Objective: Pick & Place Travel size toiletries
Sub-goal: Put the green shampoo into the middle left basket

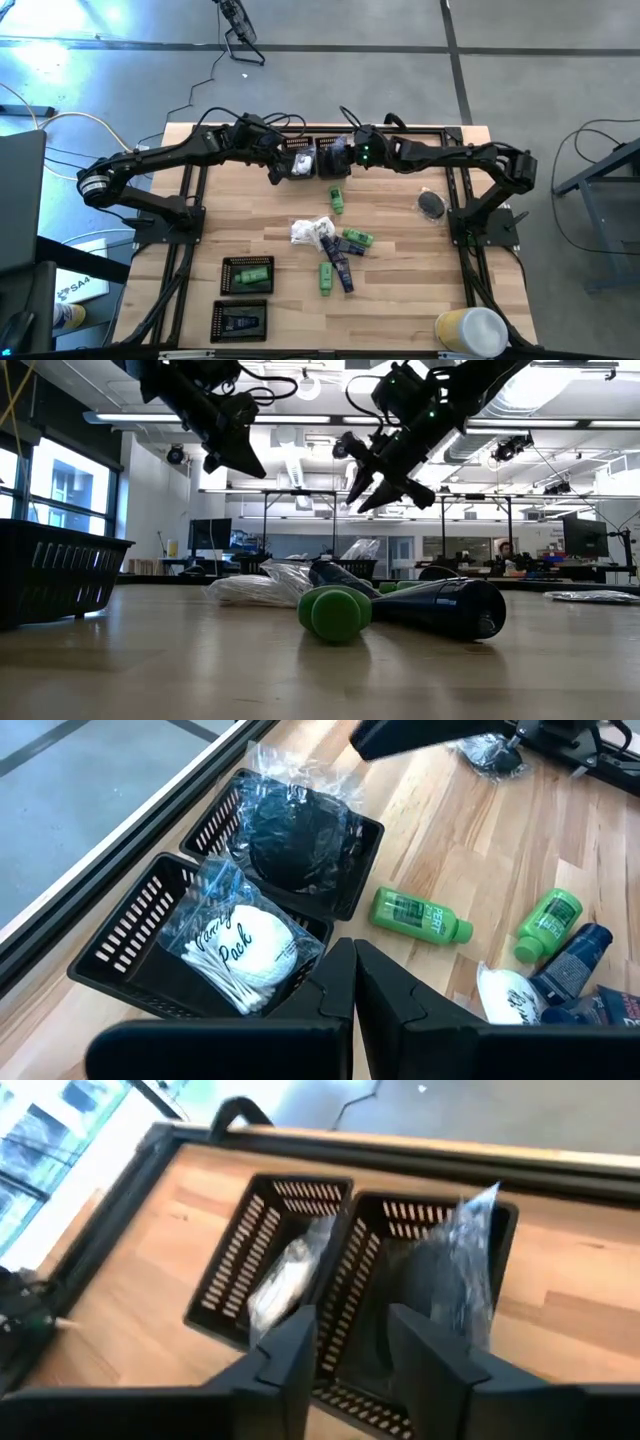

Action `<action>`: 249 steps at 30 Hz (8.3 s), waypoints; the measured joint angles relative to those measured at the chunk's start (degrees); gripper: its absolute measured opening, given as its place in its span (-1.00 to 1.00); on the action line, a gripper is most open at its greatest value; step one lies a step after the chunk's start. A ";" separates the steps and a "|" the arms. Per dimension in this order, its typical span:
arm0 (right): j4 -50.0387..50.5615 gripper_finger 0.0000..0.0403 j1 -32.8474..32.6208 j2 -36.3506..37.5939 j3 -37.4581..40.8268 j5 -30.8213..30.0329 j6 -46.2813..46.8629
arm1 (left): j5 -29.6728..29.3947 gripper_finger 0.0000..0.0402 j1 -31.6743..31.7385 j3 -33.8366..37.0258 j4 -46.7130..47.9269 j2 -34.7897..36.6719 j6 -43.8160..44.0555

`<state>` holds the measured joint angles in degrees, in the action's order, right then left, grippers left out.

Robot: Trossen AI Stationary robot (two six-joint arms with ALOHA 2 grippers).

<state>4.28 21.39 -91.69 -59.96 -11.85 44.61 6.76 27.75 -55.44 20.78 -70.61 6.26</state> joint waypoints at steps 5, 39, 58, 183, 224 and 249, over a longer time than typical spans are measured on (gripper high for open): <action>-0.26 -0.28 -0.01 4.49 0.02 2.35 -1.85 | 0.02 -1.00 0.00 0.00 0.71 0.00 0.00; 10.49 -0.88 -12.46 13.41 0.02 10.55 -9.75 | 5.29 -1.00 0.00 0.00 -0.58 0.00 0.02; 9.36 -0.90 -14.76 13.41 0.02 9.20 -2.02 | 6.99 -1.00 -0.02 0.00 1.74 0.00 -0.80; 22.88 -0.21 -29.51 -14.33 0.00 7.08 -17.60 | -14.40 -1.00 -29.38 0.04 11.09 22.34 16.06; -13.11 -0.19 -28.43 0.69 0.02 -0.39 -16.47 | -27.00 -0.98 -39.33 37.66 -38.18 33.17 14.43; -16.56 -0.20 -28.51 0.69 0.02 -0.78 -19.60 | -13.18 0.20 -31.25 33.55 -67.57 8.84 21.43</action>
<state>-12.27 -7.11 -91.00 -59.94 -12.63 25.02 -6.42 -3.50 -21.89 -46.79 -61.77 27.69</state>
